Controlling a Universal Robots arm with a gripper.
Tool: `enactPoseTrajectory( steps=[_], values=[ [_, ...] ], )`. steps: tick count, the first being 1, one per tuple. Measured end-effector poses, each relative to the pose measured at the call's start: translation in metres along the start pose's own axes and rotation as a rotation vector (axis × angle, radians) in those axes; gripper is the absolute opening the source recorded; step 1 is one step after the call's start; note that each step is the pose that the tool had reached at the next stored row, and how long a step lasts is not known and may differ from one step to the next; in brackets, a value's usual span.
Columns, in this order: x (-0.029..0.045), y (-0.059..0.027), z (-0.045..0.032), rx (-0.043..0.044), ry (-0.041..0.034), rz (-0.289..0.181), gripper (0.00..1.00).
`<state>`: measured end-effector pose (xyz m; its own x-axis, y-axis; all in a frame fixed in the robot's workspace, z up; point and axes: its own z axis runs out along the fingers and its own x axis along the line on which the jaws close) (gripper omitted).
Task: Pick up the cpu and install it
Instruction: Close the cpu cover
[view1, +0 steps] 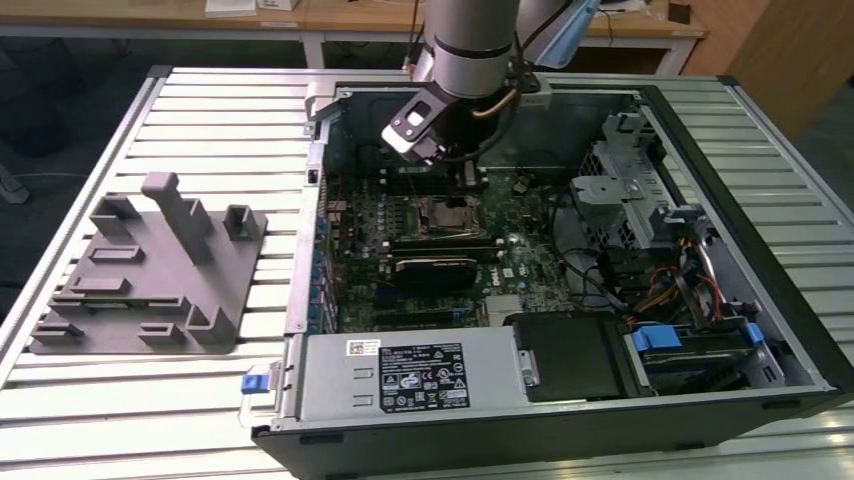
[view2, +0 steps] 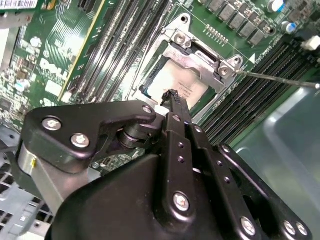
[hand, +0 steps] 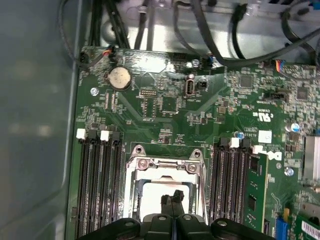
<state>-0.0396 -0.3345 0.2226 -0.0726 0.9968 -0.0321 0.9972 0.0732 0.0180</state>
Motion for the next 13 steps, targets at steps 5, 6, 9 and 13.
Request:
enactPoseTrajectory(
  steps=[5,6,9,13],
  values=[
    [0.0,0.0,0.0002,-0.0029,0.0016,-0.089,0.11],
    [0.0,0.0,0.0003,-0.0035,0.0019,-0.109,0.11],
    [0.0,0.0,0.0004,-0.0052,0.0029,-0.163,0.11],
    [0.0,0.0,0.0006,-0.0076,0.0042,-0.236,0.11]
  ],
)
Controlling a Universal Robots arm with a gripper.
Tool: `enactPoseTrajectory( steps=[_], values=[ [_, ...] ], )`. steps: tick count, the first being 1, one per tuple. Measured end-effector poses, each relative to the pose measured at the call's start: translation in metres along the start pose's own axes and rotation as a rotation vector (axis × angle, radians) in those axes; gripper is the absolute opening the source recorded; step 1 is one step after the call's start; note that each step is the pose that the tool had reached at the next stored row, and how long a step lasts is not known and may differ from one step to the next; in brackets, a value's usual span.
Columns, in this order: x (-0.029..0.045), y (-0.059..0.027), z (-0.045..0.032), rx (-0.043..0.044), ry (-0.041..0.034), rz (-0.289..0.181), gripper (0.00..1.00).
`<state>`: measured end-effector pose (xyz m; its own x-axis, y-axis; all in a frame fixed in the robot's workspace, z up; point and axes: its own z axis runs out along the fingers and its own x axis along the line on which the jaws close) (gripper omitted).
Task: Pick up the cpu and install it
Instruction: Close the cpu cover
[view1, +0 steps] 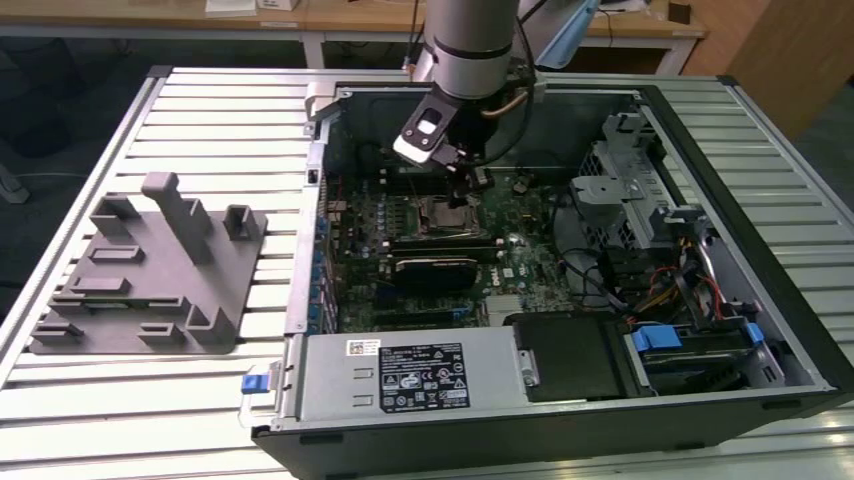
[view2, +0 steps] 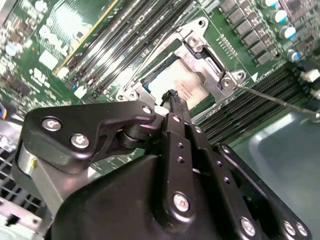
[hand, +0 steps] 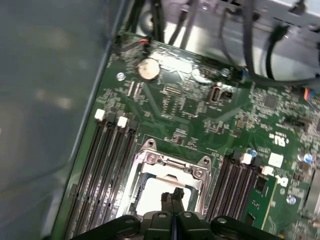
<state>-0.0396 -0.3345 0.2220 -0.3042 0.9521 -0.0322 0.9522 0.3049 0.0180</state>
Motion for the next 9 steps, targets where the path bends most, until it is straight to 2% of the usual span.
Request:
enactPoseTrajectory(
  steps=[9],
  values=[
    [0.0,0.0,0.0004,-0.0053,0.003,-0.163,0.11]
  ],
)
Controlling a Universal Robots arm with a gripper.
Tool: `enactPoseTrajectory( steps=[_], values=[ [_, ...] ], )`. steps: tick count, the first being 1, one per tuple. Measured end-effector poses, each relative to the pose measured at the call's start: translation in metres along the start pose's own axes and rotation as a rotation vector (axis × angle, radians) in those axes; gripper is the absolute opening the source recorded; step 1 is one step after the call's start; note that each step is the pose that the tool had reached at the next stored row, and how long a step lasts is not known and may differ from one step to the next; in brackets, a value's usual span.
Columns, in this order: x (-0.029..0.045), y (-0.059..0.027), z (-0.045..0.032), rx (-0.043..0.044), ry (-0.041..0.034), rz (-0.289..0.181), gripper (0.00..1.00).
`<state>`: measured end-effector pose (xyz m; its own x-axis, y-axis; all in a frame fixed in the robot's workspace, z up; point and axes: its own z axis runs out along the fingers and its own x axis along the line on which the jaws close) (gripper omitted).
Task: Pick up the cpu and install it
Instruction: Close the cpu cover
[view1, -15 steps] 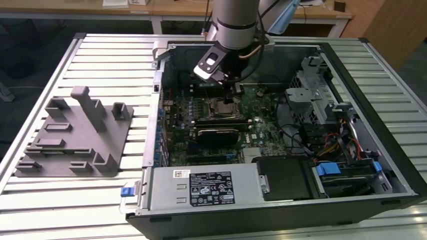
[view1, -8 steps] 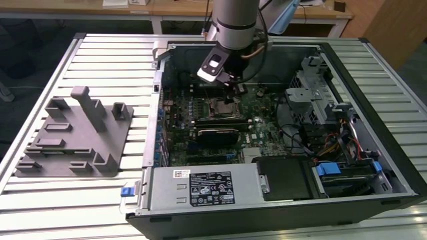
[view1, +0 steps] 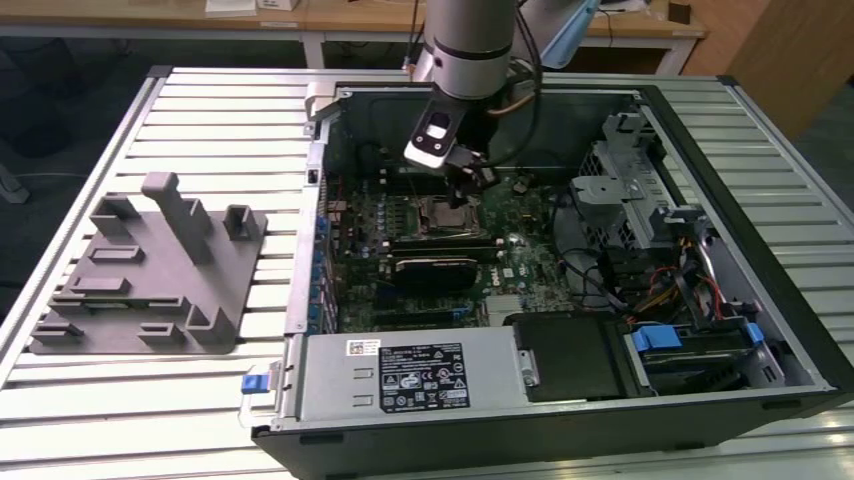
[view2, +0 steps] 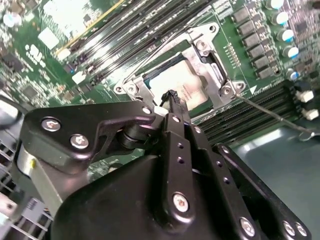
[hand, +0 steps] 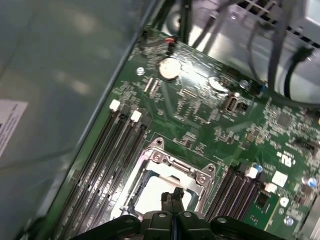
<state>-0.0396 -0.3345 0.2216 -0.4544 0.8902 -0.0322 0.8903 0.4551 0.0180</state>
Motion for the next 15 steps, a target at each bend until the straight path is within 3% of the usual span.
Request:
enactPoseTrajectory(
  steps=[15],
  values=[
    [0.0,0.0,0.0002,-0.0088,0.0049,-0.273,0.11]
  ],
)
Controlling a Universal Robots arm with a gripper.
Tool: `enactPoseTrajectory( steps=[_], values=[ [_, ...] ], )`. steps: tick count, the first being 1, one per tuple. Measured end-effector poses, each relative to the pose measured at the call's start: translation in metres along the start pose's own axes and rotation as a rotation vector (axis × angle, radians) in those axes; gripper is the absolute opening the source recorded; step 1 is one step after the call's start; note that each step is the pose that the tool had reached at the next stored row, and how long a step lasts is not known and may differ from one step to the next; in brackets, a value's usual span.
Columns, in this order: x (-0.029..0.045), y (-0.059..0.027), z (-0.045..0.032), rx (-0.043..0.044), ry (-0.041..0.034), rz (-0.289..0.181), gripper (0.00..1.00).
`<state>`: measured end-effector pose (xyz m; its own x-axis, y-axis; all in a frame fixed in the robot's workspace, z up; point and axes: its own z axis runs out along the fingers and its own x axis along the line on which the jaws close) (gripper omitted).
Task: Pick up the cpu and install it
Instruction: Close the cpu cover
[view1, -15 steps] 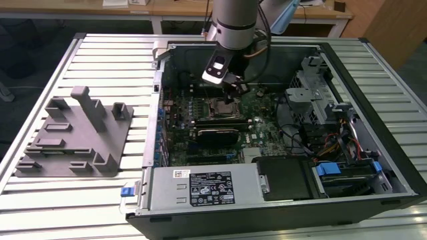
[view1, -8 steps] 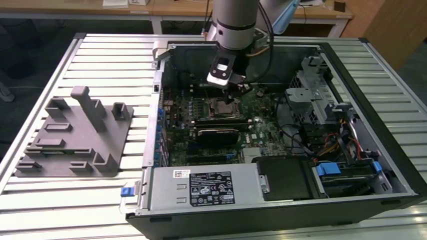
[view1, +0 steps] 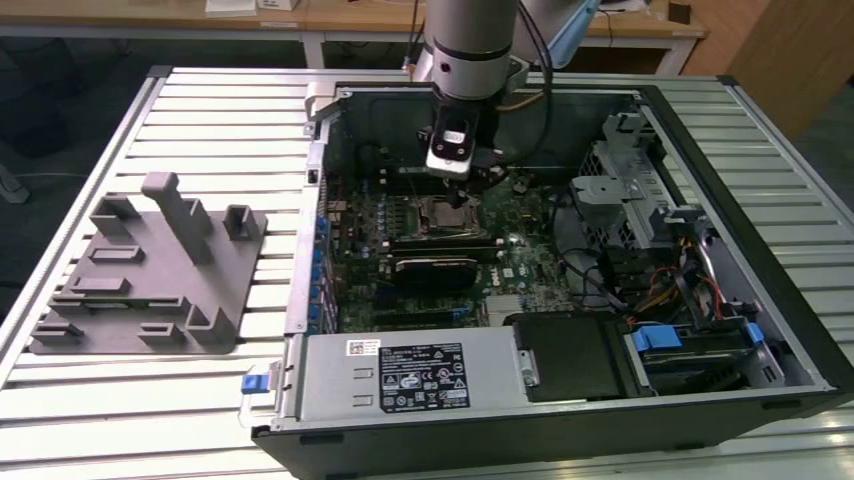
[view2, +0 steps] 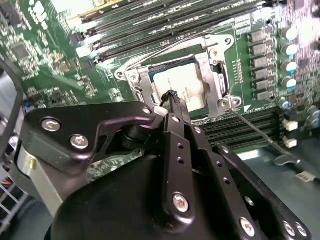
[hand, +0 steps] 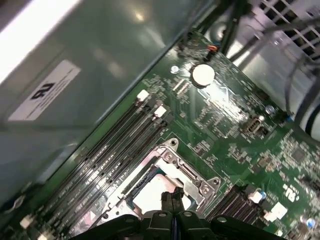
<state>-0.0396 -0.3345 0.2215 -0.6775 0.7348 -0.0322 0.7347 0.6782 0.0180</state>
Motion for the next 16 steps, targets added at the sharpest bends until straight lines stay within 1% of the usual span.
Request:
enactPoseTrajectory(
  steps=[11,12,16],
  values=[
    [0.0,0.0,0.0002,-0.0062,0.0035,-0.197,0.11],
    [0.0,0.0,0.0003,-0.0071,0.0039,-0.224,0.11],
    [0.0,0.0,0.0006,-0.0095,0.0053,-0.297,0.11]
  ],
)
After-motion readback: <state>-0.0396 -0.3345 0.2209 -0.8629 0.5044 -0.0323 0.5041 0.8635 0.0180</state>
